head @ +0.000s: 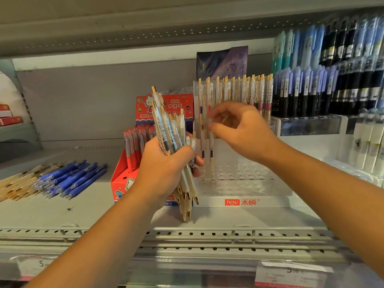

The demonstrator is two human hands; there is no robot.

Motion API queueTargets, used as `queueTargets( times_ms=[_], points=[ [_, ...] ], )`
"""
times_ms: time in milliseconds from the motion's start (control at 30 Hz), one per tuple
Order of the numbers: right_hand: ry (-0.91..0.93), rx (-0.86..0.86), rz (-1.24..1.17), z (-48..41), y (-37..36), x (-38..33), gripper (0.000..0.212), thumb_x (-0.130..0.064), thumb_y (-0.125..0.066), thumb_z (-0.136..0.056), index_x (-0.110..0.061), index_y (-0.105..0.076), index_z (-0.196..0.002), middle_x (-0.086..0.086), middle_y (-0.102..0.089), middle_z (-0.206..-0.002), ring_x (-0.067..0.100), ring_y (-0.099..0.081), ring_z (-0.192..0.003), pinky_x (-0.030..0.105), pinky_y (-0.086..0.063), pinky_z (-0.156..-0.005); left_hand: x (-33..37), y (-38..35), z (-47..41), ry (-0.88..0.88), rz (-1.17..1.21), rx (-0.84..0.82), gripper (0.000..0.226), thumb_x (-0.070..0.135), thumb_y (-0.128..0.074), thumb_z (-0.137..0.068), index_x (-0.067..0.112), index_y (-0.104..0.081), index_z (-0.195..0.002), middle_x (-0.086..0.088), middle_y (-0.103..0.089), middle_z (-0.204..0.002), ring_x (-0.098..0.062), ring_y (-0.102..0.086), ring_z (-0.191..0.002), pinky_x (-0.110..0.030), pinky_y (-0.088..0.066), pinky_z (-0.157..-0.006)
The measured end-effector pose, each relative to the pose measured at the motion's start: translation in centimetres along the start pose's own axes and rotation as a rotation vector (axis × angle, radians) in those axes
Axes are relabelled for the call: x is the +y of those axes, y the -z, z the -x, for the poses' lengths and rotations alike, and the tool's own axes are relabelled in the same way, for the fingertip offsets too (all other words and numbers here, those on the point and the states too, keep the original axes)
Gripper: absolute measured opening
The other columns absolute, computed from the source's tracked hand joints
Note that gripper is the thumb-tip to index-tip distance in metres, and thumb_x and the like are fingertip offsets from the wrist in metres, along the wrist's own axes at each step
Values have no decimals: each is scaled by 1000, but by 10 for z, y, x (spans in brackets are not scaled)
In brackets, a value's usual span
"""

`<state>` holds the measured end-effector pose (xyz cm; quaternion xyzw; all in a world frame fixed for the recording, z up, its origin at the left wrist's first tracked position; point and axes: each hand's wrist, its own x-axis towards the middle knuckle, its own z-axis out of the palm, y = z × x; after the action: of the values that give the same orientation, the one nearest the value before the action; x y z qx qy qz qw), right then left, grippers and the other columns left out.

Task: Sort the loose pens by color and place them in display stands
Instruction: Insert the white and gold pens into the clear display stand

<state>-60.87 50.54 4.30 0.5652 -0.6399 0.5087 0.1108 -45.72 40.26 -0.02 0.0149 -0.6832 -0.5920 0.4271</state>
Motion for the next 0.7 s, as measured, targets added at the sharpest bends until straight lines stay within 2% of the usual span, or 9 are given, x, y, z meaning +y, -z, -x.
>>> queueTargets(
  times_ms=[67, 167, 333, 433, 533, 600, 700],
  points=[
    [-29, -165, -235, 6, 0, -10, 16, -15, -69, -88, -26, -68, -100, -1, -69, -92, 6, -64, -72, 20, -51, -53, 1, 0, 1, -11, 1, -5, 24, 9, -59, -79, 8, -66, -102, -16, -69, -69, -26, -68, -62, -36, -55, -54],
    [-57, -303, -333, 11, -3, -14, 15, -11, -72, -85, -21, -71, -96, 2, -73, -91, 17, -69, -75, 27, -53, -51, 1, -1, 1, -10, 2, -2, 23, 11, -60, -79, 12, -67, -101, -16, -69, -68, -28, -67, -62, -36, -55, -54],
    [-55, -308, -422, 12, -5, -12, 15, -12, -72, -83, -21, -71, -95, 5, -73, -93, 15, -69, -77, 23, -53, -58, 1, -1, 1, -2, 12, -26, 28, 15, -62, -81, 5, -64, -107, -15, -69, -70, -25, -67, -61, -33, -54, -53],
    [-71, -307, -450, 12, -7, -11, 14, -17, -73, -79, -21, -71, -92, 2, -73, -88, 15, -68, -75, 20, -52, -61, 1, -2, 1, -1, 25, -45, 24, 14, -63, -83, 11, -67, -106, -12, -72, -76, -26, -70, -67, -36, -57, -56],
    [-99, -338, -534, 10, -6, -10, 17, -22, -70, -75, -15, -68, -90, 4, -73, -90, 23, -69, -84, 25, -55, -68, 0, -1, 0, 20, 74, -37, 22, 12, -61, -82, 17, -72, -100, -15, -73, -84, -31, -71, -73, -44, -59, -64],
    [-97, -343, -600, 9, -3, -11, 19, -20, -68, -76, -9, -63, -92, 5, -75, -95, 21, -71, -94, 28, -58, -73, -1, 0, 0, 27, 110, -15, 26, 9, -58, -80, 12, -70, -104, -19, -72, -86, -35, -71, -75, -46, -59, -65],
    [-101, -335, -678, 6, 0, -13, 21, -16, -68, -77, -6, -60, -94, 10, -75, -94, 26, -73, -93, 34, -60, -76, 1, 1, -1, 32, 134, 26, 30, 8, -58, -81, 3, -64, -110, -26, -68, -93, -40, -71, -82, -47, -59, -64]
  ],
)
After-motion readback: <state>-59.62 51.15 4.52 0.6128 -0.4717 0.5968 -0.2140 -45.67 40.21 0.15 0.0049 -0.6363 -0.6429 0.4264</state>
